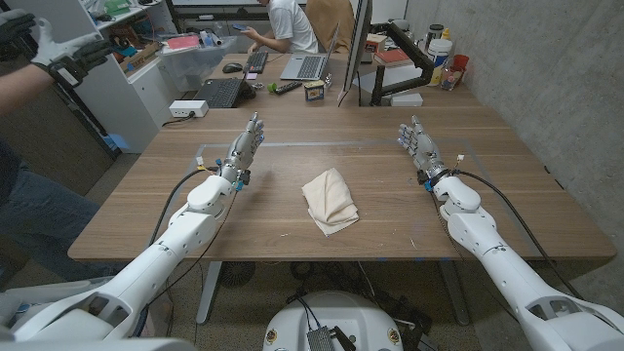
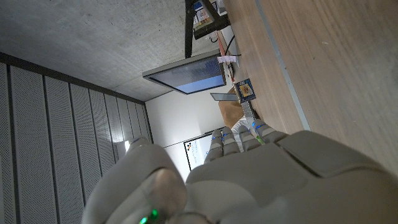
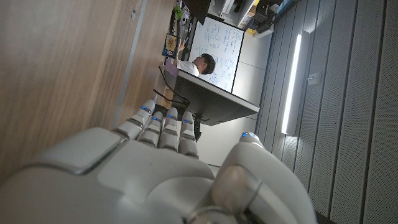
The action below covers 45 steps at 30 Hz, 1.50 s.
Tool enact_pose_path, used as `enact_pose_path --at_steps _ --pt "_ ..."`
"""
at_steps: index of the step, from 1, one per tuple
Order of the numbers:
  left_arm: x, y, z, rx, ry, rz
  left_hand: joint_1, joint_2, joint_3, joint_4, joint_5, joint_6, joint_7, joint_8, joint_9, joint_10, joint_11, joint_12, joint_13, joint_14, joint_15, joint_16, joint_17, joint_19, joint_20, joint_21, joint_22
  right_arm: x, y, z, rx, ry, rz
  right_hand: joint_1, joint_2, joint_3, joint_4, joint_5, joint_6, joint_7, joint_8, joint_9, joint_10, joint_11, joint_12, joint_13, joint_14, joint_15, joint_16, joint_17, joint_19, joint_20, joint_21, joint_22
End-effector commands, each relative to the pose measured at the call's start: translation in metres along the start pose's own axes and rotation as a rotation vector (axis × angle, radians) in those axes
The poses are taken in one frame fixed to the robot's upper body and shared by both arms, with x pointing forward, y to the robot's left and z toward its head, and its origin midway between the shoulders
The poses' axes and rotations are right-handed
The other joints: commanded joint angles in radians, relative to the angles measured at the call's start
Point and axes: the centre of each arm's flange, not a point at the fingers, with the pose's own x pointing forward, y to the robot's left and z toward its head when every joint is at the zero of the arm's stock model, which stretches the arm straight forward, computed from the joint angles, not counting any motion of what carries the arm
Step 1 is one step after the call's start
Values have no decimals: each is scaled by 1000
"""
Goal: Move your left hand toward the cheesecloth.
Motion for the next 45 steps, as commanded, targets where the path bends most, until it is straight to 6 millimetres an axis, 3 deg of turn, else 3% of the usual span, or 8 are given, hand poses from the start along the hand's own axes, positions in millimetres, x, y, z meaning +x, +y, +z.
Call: enact_pose_path --at_steps 1,45 --pt "-5 -3 3 24 -1 -5 7 4 2 2 2 1 1 4 4 -3 -2 4 5 -5 0 1 3 -7 -11 -2 5 1 -1 4 -2 -24 5 4 1 2 -1 9 6 -5 6 2 6 2 1 1 5 -2 4 5 7 3 -2 3" --pt "-11 -11 18 178 -14 -33 59 14 11 -25 -1 9 -5 4 5 8 -9 4 6 7 -7 1 1 -17 5 -9 5 -5 -4 7 -3 -39 12 10 6 2 -8 9 11 -9 6 2 13 0 3 1 12 -5 4 4 17 3 -13 3"
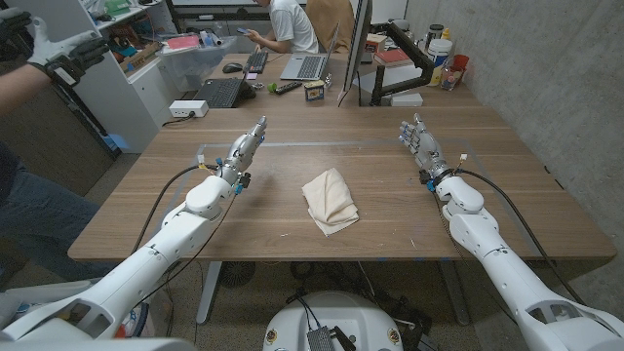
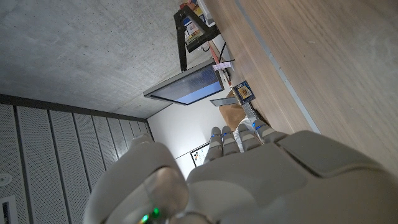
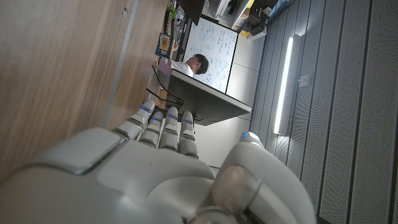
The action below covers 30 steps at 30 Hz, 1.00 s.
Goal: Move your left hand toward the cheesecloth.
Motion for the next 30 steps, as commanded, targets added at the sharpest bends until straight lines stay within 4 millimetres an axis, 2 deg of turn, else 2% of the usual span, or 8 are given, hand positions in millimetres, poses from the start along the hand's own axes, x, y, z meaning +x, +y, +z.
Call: enact_pose_path --at_steps 1,11,30 --pt "0 -3 7 18 -22 -10 12 0 -1 -7 -1 6 -2 4 5 2 -4 4 6 3 -4 1 3 -6 5 -2 5 -1 -3 -1 7 -6 -5 7 3 -1 -6 9 7 -6 6 3 3 0 3 2 9 -2 4 4 12 -2 -4 3" --pt "2 -11 16 57 -43 -34 21 0 -1 -12 -2 9 -1 5 5 4 -6 3 6 4 -4 0 3 -6 4 -2 5 0 -5 -2 8 -5 -8 8 4 -1 -7 9 7 -5 5 3 3 -2 2 2 10 -2 4 4 13 -2 -6 3" --pt "2 -18 22 81 -60 -44 34 0 -1 -19 -3 13 -4 5 5 12 -4 5 6 11 -3 1 4 -5 4 -2 5 -4 -7 -1 7 -6 -8 9 5 -2 -9 8 8 -5 5 3 3 -1 2 2 11 -1 4 4 16 -3 -11 3"
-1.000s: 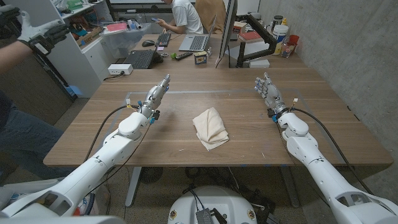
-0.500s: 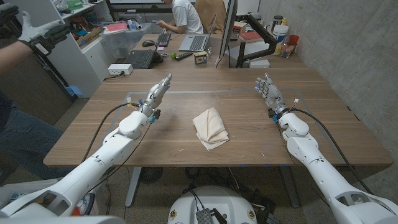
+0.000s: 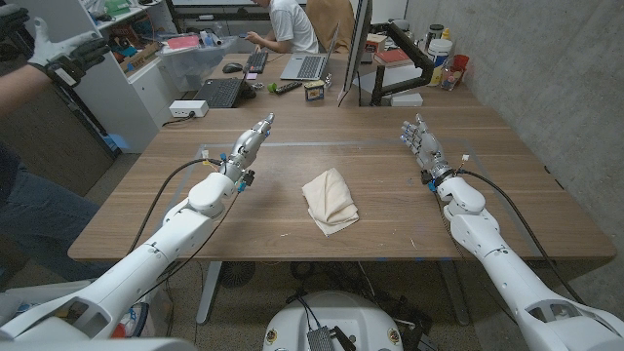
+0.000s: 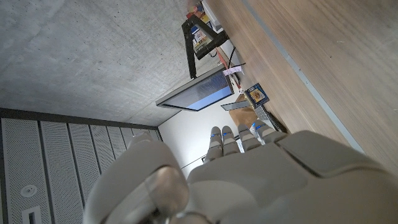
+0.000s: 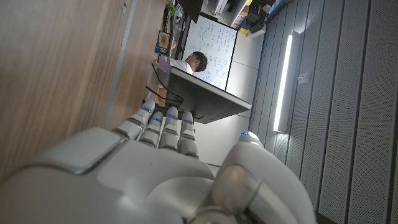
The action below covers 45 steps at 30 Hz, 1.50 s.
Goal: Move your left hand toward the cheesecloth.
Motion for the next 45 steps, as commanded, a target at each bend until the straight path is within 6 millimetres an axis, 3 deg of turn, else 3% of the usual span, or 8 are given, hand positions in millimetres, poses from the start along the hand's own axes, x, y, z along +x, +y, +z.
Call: enact_pose_path --at_steps 1,20,45 --pt "0 -4 5 26 -11 -1 10 -1 -3 -4 -3 8 2 5 5 2 -2 5 1 6 2 1 1 -5 4 -2 5 -2 -2 1 -1 -1 -1 8 5 2 -5 8 8 -5 5 3 4 0 2 2 8 3 4 4 11 4 -4 3" --pt "-1 -8 16 16 -40 -24 20 1 -2 -9 -4 9 -1 4 6 5 -3 4 1 9 4 1 1 -9 7 -4 5 1 3 1 1 -3 7 9 7 1 -8 8 8 -5 5 3 9 -3 4 2 19 2 7 4 27 -11 -4 4" --pt "2 -20 31 64 -73 -77 31 3 -3 -13 -6 8 -1 3 6 5 -3 2 1 8 6 0 2 -12 11 -5 6 2 -1 0 4 -5 -2 9 10 0 -10 8 9 -5 5 3 14 -1 4 2 24 3 7 5 32 -10 -10 4"
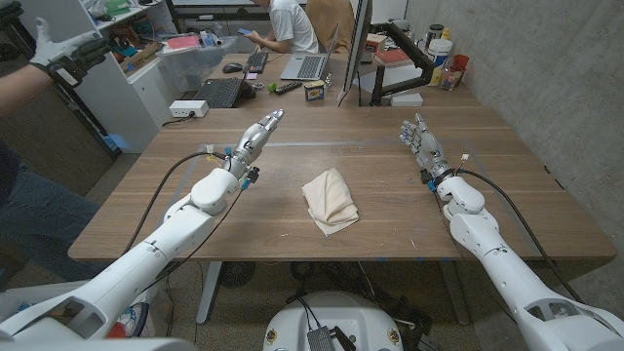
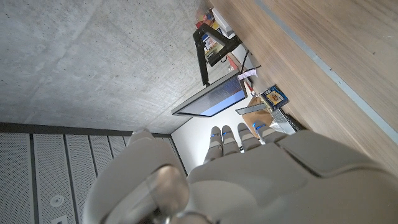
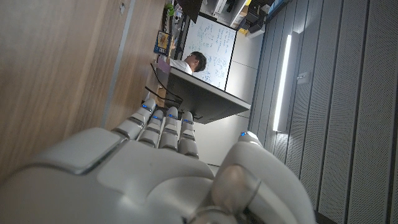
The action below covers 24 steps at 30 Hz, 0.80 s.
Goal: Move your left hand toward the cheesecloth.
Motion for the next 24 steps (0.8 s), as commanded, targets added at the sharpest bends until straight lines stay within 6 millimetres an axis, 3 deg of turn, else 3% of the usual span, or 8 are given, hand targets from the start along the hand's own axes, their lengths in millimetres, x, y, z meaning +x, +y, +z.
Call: enact_pose_path --at_steps 1,24 --pt "1 -5 6 2 -16 -27 18 1 0 -3 -6 3 4 3 6 5 -3 2 2 3 1 0 2 -8 6 -1 6 0 -2 0 0 -2 -4 4 4 4 -6 4 9 -5 5 3 9 3 4 2 7 -2 3 5 8 -8 -3 4" --pt "1 -15 10 29 -23 -79 24 2 -1 -5 -7 2 4 1 6 6 -3 2 2 3 2 -1 2 -11 8 -2 6 1 -2 -3 10 -3 -8 3 6 2 -7 4 10 -4 5 3 9 2 4 2 8 -3 2 6 10 -6 -9 5"
